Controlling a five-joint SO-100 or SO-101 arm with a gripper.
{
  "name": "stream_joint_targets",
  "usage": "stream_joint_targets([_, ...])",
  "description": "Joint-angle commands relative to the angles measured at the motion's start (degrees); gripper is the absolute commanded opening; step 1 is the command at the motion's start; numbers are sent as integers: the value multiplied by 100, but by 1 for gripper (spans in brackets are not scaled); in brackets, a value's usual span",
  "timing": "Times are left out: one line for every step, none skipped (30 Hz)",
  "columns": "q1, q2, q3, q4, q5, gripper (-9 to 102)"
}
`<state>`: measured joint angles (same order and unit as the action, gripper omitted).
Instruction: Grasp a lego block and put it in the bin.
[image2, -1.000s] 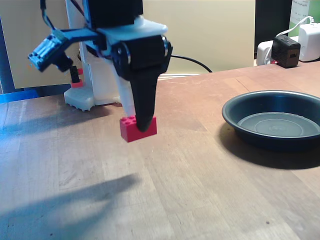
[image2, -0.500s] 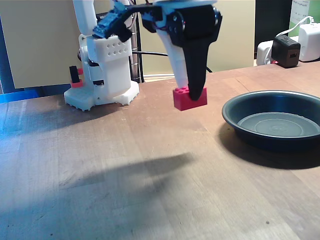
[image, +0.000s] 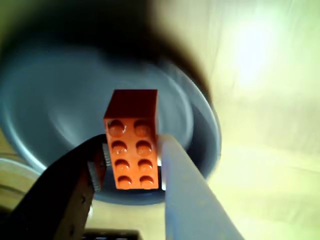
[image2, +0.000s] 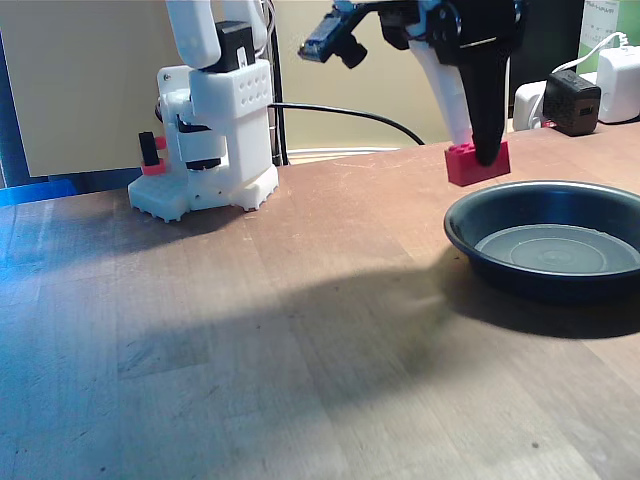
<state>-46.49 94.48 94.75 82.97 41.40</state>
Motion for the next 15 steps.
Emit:
stream_joint_targets([-158,-396,-378,-167,272,0])
stream_joint_targets([-176,-598,-527,-167,316,0])
stream_joint_targets([-185,-791,-703,-158,378,0])
stream_joint_targets([-193,-967,-896,-132,431,0])
stream_joint_targets([-229,-1143,-1107,-114,483,0])
stream_joint_targets([-290,-1301,-1318,-114,563,0])
stream_joint_targets([-325,-1477,-1521,-114,659,0])
stream_joint_targets([-334,-1652,-1714,-114,738,0])
stream_joint_targets([-343,-1828,-1890,-114,791,0])
stream_joint_targets([-343,-1986,-2048,-105,817,0])
stream_joint_targets([-343,-2118,-2188,-105,817,0])
stream_joint_targets([-343,-2250,-2320,-105,817,0])
stream_joint_targets([-343,-2373,-2452,-105,817,0])
stream_joint_targets([-334,-2487,-2575,-105,817,0])
stream_joint_targets([-325,-2584,-2681,-105,817,-1])
